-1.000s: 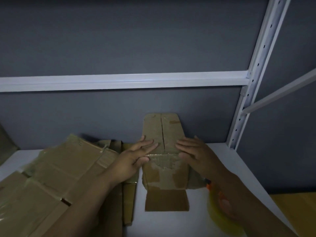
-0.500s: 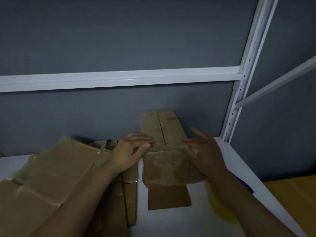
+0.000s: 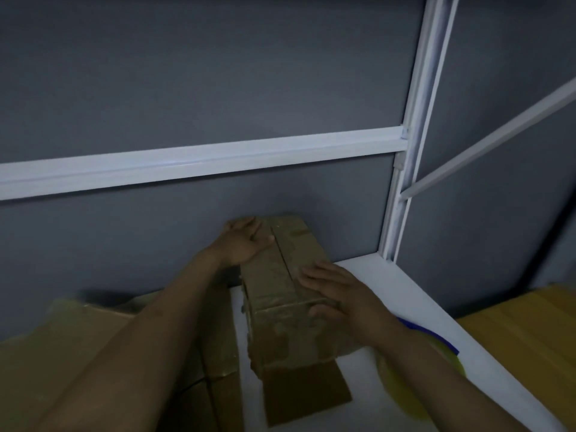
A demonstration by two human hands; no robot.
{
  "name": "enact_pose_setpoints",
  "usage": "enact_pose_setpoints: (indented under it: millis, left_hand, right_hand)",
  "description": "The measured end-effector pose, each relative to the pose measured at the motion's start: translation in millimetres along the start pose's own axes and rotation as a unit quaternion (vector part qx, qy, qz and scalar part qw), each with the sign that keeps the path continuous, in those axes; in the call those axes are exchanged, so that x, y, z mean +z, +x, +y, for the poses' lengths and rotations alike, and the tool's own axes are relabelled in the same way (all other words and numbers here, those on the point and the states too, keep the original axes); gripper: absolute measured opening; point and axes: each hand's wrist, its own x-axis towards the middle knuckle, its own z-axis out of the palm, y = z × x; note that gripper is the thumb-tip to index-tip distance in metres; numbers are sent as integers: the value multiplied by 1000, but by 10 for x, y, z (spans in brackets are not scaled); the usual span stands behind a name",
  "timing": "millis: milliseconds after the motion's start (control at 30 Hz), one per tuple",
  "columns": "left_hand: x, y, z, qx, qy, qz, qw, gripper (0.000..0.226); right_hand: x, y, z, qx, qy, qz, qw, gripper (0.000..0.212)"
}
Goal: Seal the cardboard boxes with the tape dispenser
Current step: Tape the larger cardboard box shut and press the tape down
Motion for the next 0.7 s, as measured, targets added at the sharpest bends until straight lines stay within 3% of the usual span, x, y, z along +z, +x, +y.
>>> enact_pose_setpoints:
  millis: [67, 167, 333, 500, 600, 700]
  left_hand:
    - [10, -23, -6, 1, 28, 33, 999, 78]
    - [8, -97, -45, -26, 20, 24, 999, 87]
    - [-26, -229, -59, -62, -18, 29, 997, 98]
    - [39, -476, 42, -82, -87, 31, 992, 101]
    - [68, -627, 200, -84, 9, 36, 996, 69]
    - [100, -633, 388, -8, 41, -6, 999, 58]
  right_hand:
    - [13, -39, 25, -4, 55, 44, 997, 57]
    - [-6, -76, 58, -13, 83, 89, 992, 45]
    - [-107, -130, 135, -5, 88, 105, 991, 36]
    - [-452, -262, 46, 66, 68, 32, 995, 33]
    - [-631, -173, -231, 89, 50, -25, 994, 45]
    - [-489, 112, -448, 66, -79, -64, 993, 56]
